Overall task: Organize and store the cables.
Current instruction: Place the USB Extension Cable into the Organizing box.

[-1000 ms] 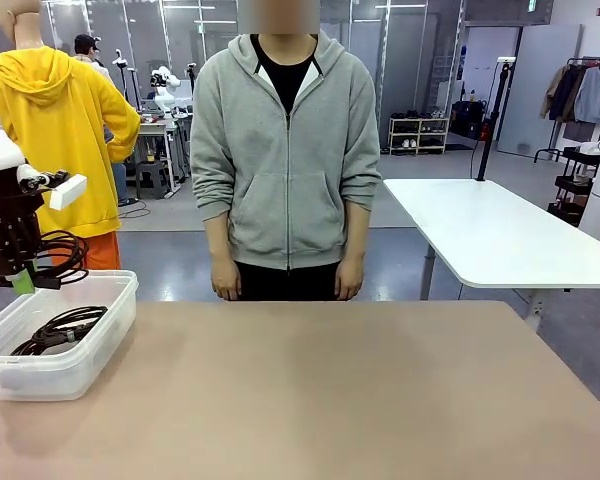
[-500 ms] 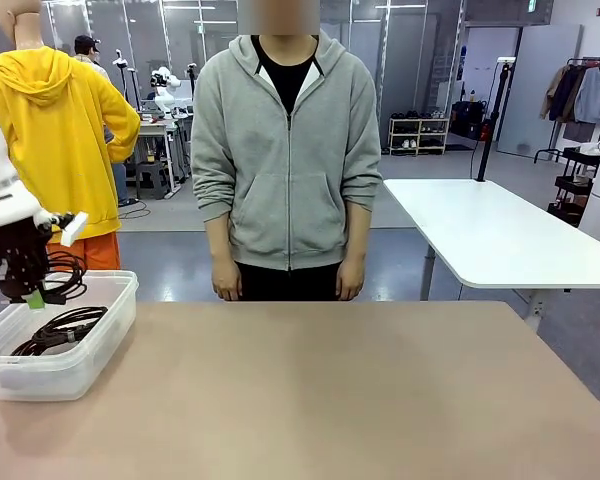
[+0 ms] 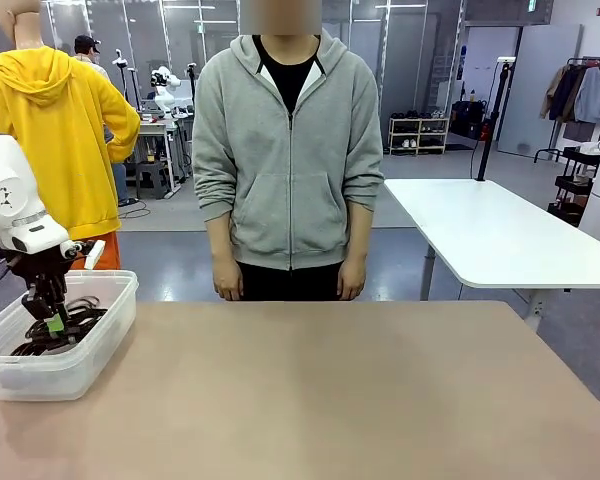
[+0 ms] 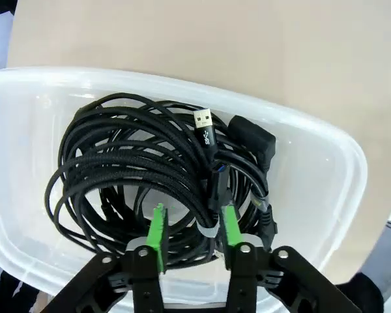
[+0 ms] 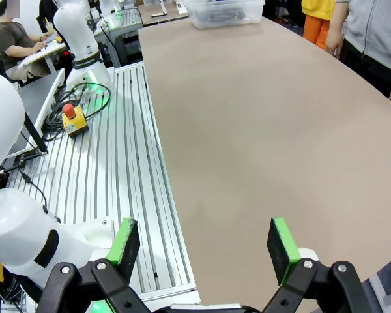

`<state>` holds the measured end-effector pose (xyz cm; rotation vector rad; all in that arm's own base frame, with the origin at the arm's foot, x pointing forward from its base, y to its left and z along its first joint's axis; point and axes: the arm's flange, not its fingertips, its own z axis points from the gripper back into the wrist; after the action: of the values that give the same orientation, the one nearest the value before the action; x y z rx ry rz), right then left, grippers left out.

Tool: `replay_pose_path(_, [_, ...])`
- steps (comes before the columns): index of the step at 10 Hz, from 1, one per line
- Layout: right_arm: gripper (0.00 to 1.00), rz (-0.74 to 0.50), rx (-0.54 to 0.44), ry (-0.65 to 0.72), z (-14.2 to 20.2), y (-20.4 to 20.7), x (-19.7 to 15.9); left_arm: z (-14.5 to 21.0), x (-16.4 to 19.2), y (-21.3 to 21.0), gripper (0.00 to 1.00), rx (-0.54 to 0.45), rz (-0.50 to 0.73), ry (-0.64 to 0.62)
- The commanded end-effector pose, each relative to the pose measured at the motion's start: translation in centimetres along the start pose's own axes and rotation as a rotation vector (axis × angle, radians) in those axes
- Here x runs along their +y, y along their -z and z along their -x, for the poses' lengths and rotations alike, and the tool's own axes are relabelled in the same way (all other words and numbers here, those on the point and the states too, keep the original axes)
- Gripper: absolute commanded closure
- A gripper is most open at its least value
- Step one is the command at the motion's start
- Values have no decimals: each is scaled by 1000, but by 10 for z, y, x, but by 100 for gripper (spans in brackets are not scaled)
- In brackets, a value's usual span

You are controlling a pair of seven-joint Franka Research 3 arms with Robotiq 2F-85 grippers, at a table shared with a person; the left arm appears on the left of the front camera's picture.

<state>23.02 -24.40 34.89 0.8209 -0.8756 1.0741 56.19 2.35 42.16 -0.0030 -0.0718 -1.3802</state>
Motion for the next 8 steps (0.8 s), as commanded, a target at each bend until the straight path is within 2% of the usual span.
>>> replay_pose_path(1, [0, 20, 1, 26, -4, 3, 0, -4, -4, -8, 33, 4, 3, -28])
replay_pose_path(2, [0, 20, 1, 26, -4, 3, 0, -7, -6, -11, 28, 3, -17, -30])
replay_pose_path(3, [0, 20, 1, 26, -4, 3, 0, -9, -11, -14, 11, 5, -26, -40])
replay_pose_path(5, [0, 20, 1, 26, -4, 3, 0, -10, -26, -25, 0, -5, -61, -77])
replay_pose_path(7, [0, 20, 1, 26, -4, 3, 0, -1, -41, -23, 0, -11, -40, -221])
replay_pose_path(8, [0, 20, 1, 26, -4, 3, 0, -12, -19, -28, 0, -15, -41, -89])
